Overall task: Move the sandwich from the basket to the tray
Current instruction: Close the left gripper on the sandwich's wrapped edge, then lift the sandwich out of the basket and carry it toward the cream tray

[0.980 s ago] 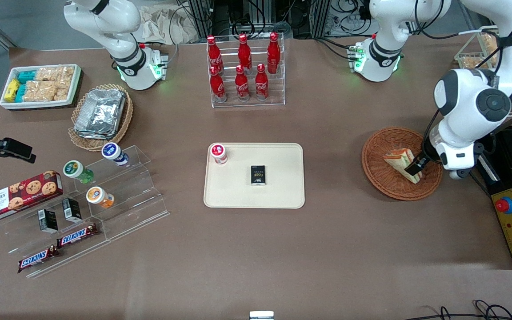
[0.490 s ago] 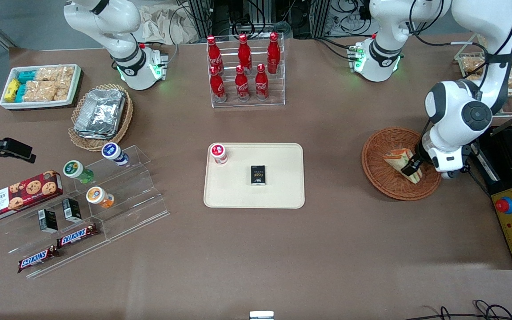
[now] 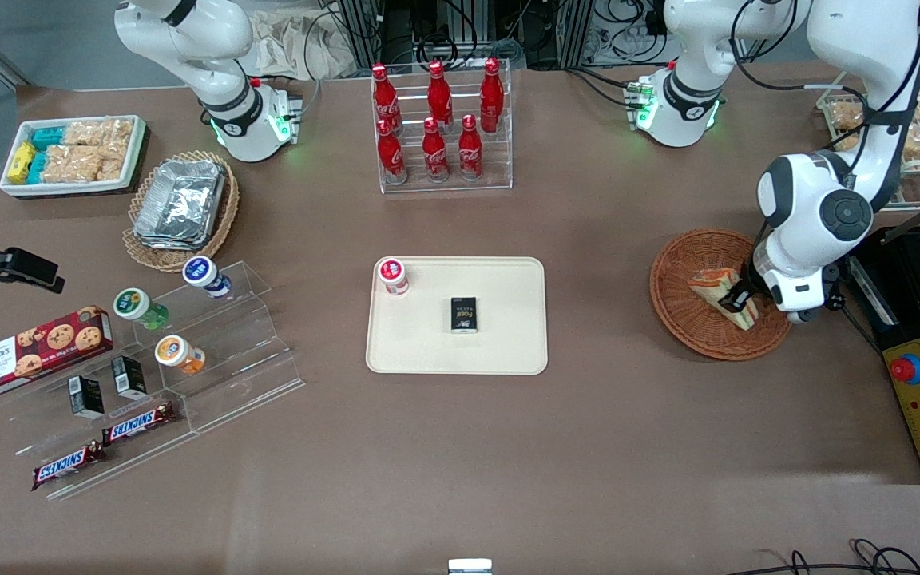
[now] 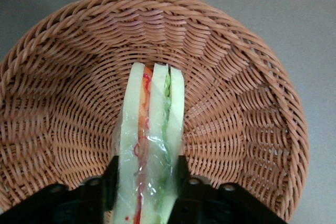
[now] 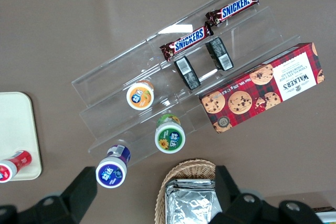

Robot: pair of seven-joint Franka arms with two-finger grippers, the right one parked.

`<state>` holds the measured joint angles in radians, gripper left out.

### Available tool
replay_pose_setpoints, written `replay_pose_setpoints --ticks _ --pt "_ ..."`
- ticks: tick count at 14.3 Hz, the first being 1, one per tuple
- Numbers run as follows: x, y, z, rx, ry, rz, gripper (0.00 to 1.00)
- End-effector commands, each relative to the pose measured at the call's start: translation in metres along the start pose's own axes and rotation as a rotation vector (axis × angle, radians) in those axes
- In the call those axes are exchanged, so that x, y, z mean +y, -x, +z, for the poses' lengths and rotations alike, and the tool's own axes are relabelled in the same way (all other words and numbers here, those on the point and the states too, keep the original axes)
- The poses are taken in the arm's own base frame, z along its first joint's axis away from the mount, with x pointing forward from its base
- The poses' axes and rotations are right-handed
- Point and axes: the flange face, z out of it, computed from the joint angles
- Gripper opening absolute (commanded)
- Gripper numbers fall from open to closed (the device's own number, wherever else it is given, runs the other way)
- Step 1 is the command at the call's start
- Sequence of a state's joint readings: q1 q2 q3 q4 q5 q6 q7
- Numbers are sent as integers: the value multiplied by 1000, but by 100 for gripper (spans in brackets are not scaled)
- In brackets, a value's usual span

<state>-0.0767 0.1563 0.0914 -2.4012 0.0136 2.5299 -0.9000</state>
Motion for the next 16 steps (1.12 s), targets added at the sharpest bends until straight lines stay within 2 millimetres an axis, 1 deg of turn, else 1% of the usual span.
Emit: replay_pose_setpoints --ticks 1,2,4,5,8,9,10,11,12,13,14,15,16 --pt "6 6 -9 28 41 -12 0" --pt "8 5 -20 39 54 2 0" --pt "11 1 -54 34 34 52 0" --pt "18 -5 -77 18 11 108 0" --pt "41 -24 -158 -64 -76 232 0" --pt "47 -29 -182 -72 -70 279 0" --pt "52 -29 -203 -76 -68 318 0" --pt "61 -22 -220 -78 -66 371 0" --pt "73 -9 -238 -73 -59 453 0" --pt "90 8 -251 -72 -53 520 0" --pt "107 24 -268 -74 -37 557 0" --pt "123 41 -274 -96 -35 601 0" --pt "142 64 -275 -104 -34 653 0"
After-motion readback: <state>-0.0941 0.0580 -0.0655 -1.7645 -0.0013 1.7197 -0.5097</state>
